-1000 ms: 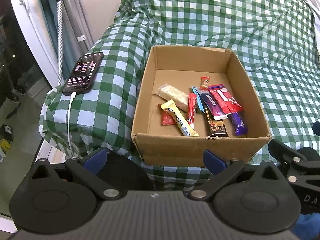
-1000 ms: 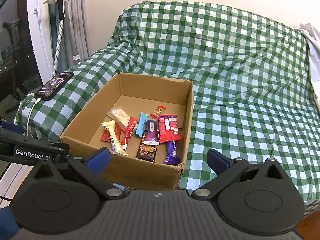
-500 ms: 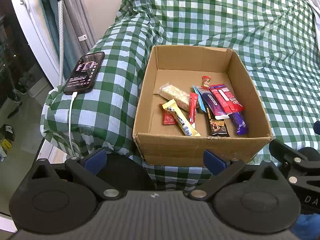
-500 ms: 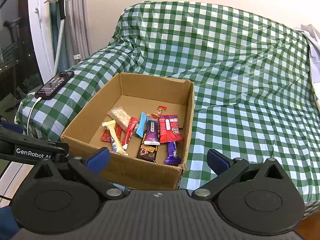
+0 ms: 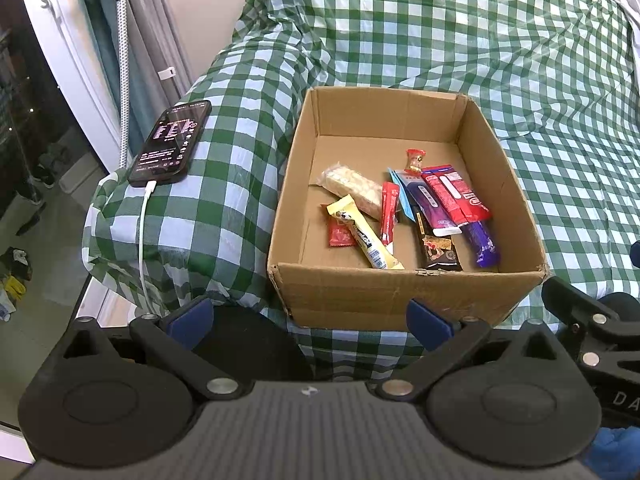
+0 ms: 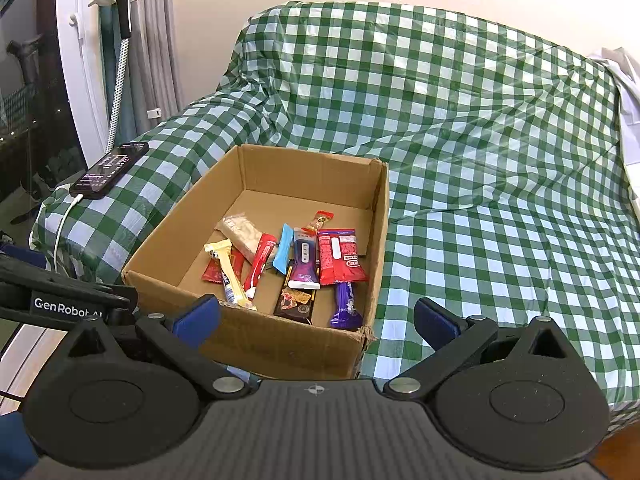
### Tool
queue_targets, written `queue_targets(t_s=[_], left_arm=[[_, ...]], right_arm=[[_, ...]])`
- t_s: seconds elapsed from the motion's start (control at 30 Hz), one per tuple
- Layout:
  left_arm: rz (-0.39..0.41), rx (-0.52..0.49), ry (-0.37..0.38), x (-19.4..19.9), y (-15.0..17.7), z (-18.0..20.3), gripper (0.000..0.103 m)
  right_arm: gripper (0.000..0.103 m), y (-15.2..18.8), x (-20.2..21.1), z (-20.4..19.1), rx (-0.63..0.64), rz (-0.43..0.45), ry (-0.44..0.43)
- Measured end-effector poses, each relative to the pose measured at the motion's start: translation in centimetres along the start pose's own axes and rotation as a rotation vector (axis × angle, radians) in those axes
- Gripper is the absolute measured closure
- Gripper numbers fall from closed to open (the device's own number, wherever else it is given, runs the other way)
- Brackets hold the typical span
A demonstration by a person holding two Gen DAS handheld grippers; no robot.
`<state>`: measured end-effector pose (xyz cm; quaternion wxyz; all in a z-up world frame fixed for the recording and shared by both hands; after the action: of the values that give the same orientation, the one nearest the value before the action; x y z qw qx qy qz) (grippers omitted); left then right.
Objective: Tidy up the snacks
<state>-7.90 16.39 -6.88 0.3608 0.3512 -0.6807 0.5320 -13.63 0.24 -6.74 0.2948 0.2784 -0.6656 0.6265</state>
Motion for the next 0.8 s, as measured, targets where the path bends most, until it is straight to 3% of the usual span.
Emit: queue_targets(t_s=[0.8], left_arm=[[-0.013,-0.003,-0.01,-0.43,0.27,0.05,0.0]], right_arm=[[0.001,0.4,-0.29,-0.1,-0.002,-0.005,-0.004]])
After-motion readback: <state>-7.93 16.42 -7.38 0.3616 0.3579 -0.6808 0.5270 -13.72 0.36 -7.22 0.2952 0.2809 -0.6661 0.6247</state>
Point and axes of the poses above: each gripper's, at about its wrist camera, not at the fingertips, and x roughly against the way its jaws point, z to its right, y to its underside, the point moved 5 cm from there along -x, roughly the way its jaws point, and after that the axes turned 8 degrees about -z, right-handed, at the moved point
